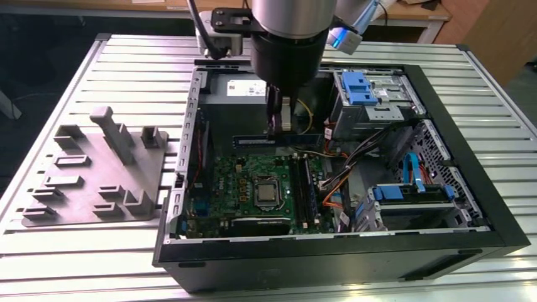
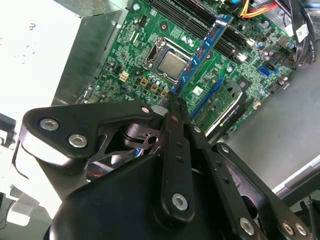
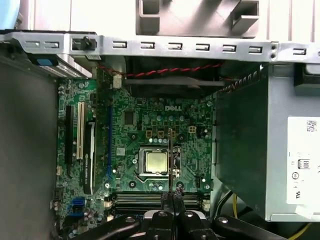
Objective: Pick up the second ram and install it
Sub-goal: 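Pick up the second ram and move it above second insertion slot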
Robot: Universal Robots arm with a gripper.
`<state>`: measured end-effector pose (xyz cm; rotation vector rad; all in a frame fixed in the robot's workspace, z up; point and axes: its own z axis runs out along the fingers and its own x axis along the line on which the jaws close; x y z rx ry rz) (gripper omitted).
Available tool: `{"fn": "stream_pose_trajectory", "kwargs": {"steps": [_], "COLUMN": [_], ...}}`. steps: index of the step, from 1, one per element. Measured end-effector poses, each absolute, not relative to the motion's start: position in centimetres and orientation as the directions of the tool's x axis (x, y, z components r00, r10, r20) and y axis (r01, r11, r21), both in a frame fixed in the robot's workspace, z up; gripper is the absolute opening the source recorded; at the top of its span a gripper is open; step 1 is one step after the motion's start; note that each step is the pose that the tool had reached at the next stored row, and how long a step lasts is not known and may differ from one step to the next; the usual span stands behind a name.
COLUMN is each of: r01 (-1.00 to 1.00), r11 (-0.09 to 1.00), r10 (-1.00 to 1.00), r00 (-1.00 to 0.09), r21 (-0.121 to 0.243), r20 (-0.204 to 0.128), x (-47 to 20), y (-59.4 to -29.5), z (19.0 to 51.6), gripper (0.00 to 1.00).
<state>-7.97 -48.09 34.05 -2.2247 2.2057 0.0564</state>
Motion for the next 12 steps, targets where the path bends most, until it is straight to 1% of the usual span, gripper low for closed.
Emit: {"fn": "stream_pose_trajectory", "kwargs": {"steps": [12], "r01": [-1.000], "r11": [-0.009], "r10": [-0.999], "r00": [0.008], "r21": [0.019], "r20": [-0.038], "x": [-7.8], "y": [-48.1], "z": [31.9], "gripper": [0.11]}}
